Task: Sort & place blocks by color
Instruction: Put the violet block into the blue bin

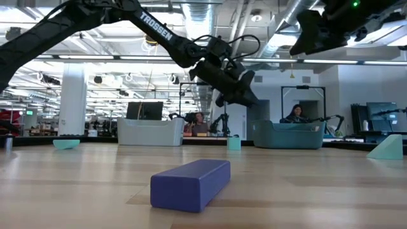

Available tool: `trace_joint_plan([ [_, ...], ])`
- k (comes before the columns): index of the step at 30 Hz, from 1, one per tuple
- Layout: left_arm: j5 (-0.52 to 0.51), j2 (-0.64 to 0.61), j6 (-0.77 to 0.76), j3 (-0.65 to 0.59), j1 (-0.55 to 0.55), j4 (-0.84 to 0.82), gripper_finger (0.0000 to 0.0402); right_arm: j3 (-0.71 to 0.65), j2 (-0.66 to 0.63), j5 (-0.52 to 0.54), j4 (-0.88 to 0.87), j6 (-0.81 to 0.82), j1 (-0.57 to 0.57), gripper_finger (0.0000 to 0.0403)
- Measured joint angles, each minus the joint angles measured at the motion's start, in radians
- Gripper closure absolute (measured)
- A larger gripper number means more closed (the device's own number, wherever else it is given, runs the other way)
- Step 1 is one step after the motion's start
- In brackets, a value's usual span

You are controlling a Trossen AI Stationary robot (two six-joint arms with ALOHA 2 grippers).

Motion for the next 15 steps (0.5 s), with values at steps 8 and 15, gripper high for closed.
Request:
trace_joint_plan([
  [8, 0.032, -0.105, 0.125, -0.048, -0.020, -0.125, 0.0254, 0.000, 0.000, -0.131, -0.121, 0.088, -0.003, 0.0117],
  [15, 0.039, -0.385, 0.165, -0.451, -0.077, 0.107, 0.0287, 0.000, -0.008, -0.350, -0.315, 0.317, 0.022, 0.0117],
])
